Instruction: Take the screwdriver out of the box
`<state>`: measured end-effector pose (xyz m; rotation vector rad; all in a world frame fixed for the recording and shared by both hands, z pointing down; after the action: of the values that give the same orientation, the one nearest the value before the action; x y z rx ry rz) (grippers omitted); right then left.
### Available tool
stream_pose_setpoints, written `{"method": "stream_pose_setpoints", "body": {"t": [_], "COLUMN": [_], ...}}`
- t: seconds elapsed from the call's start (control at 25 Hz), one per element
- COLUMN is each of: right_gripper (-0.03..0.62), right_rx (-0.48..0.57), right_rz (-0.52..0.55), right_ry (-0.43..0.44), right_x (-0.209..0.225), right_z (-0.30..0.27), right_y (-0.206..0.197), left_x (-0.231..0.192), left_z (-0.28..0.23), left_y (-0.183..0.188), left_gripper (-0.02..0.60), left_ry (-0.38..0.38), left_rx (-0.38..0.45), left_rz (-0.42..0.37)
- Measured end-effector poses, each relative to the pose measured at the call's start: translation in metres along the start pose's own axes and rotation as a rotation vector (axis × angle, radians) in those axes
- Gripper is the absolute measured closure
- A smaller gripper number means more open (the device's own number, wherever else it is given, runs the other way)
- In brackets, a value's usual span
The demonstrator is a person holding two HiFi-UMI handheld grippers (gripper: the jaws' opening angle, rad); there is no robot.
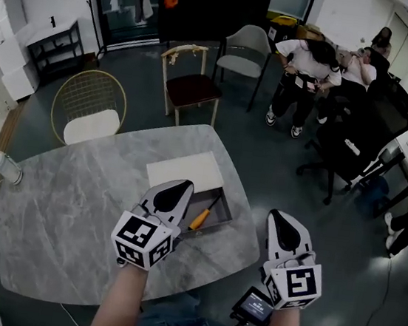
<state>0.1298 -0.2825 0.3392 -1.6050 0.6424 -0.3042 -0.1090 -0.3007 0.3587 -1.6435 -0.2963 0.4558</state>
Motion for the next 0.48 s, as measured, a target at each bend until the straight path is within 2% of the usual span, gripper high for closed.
{"method": "stream_pose_setpoints", "body": {"t": [0.28,0.48], "right_gripper": [0.568,0.568], "right_rx": [-0.020,-0.033], "right_rz": [-0.019,-0.033], "right_ry": [0.005,0.034], "right_x": [0.023,0.040], "right_z": [-0.033,-0.050], "right_y": [-0.007,-0.018], "left_x": [-0.016,-0.023], "left_z": [-0.033,-0.047], "left_y": [0.002,-0.008], "left_gripper": [0.569,0.569], "left_ry": [0.009,0.049], "left_rx": [-0.026,-0.069], "left_rz": [-0.010,-0.001]}}
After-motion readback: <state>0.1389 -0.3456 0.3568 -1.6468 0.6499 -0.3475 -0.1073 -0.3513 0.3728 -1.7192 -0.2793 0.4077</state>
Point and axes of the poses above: the fingertips, and each gripper's own axes: z backward along the fingers, x to its right, y out of its top, the point moved 6 cm from there along z, backward along the fingers
